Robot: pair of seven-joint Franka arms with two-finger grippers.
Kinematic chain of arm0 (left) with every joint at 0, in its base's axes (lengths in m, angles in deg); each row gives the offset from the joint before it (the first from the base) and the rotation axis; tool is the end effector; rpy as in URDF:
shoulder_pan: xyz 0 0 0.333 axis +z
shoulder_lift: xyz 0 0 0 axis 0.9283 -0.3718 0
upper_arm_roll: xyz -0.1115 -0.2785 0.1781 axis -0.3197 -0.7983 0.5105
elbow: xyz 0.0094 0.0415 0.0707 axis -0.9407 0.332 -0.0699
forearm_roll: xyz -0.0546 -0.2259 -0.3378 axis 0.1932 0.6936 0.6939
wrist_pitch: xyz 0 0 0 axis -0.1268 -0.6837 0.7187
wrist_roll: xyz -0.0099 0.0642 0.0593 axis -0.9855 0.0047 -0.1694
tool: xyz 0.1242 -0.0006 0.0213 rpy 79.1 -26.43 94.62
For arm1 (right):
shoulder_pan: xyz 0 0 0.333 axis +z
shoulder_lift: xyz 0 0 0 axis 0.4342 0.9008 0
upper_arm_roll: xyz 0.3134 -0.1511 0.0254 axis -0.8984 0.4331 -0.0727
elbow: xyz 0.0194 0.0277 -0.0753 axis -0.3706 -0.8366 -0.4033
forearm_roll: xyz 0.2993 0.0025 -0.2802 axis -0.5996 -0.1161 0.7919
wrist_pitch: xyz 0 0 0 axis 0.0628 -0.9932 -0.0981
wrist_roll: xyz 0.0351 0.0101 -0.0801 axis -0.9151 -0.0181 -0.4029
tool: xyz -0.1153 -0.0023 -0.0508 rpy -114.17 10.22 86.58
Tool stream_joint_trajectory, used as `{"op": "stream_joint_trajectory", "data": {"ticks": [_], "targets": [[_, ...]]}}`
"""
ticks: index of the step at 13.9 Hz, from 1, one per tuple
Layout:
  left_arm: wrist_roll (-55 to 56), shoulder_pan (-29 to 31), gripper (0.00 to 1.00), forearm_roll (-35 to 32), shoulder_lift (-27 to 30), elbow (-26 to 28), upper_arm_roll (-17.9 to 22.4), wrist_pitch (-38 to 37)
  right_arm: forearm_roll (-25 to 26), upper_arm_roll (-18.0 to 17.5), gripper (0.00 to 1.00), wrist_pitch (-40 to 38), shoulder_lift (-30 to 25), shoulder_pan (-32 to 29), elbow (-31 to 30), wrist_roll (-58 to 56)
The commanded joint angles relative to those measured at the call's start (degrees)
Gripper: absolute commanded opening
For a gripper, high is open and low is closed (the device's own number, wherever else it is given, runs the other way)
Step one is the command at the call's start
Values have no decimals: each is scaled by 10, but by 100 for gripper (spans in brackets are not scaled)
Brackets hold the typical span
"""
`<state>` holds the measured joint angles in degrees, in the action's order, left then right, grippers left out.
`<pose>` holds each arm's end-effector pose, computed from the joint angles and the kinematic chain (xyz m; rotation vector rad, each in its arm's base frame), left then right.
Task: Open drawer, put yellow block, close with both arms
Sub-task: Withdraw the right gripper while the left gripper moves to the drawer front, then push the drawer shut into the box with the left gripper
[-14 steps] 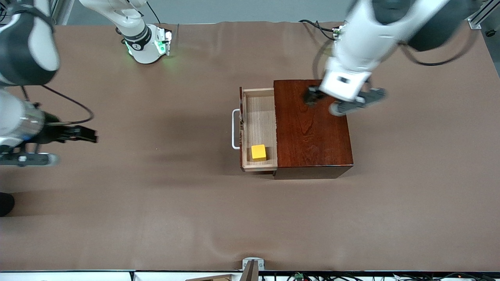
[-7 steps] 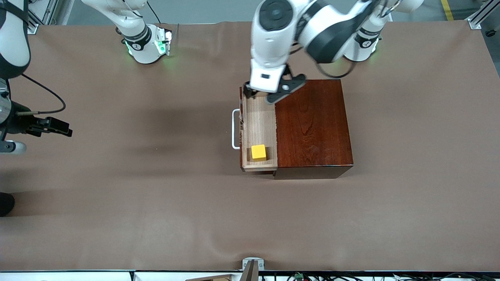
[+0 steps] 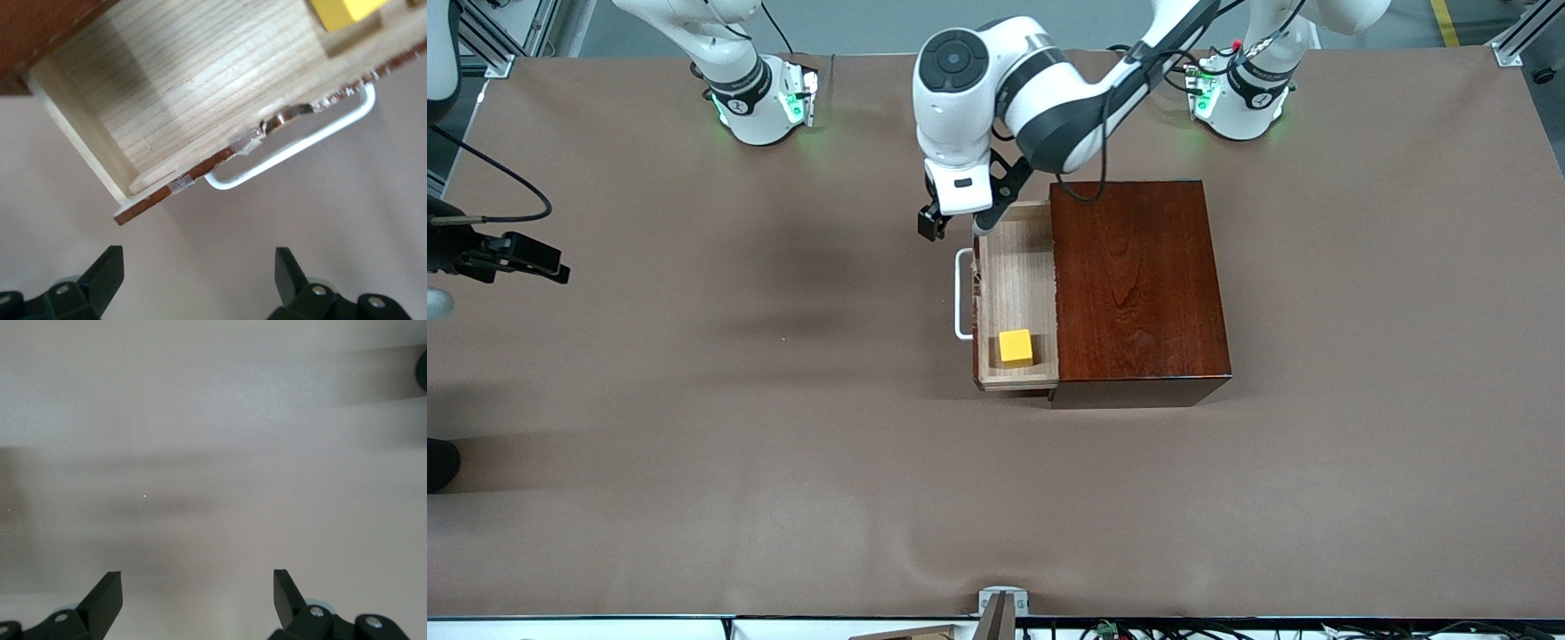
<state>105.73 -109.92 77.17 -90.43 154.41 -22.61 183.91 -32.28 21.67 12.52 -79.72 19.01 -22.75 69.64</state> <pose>0.4184 -0.6159 0.4142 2.6307 1.6338 -0.1528 0.6014 -0.0487 0.5979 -3.1271 0.0415 0.1141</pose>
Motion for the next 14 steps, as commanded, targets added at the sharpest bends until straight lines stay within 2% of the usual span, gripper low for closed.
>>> {"op": "stream_joint_trajectory", "data": {"ticks": [1,3,6,7,10,14], "targets": [[164,-19,100,-46,-33,-21,8,28,8,-15,100,-10,-2,-13,9,1],[252,-19,100,-78,-60,-40,10,51,8,-16,100,-10,-1,-12,9,0],[336,-28,100,-80,-83,-59,52,51,5,-17,100,-8,0,-11,10,1],[349,-26,100,-80,-89,-58,54,51,5,-18,100,-9,0,-10,10,0],[346,-23,100,-82,-91,-56,56,52,5,-17,100,-7,0,-11,11,0],[322,-26,100,-85,-105,-56,72,89,4,-18,100,-8,0,-10,14,0]]}}
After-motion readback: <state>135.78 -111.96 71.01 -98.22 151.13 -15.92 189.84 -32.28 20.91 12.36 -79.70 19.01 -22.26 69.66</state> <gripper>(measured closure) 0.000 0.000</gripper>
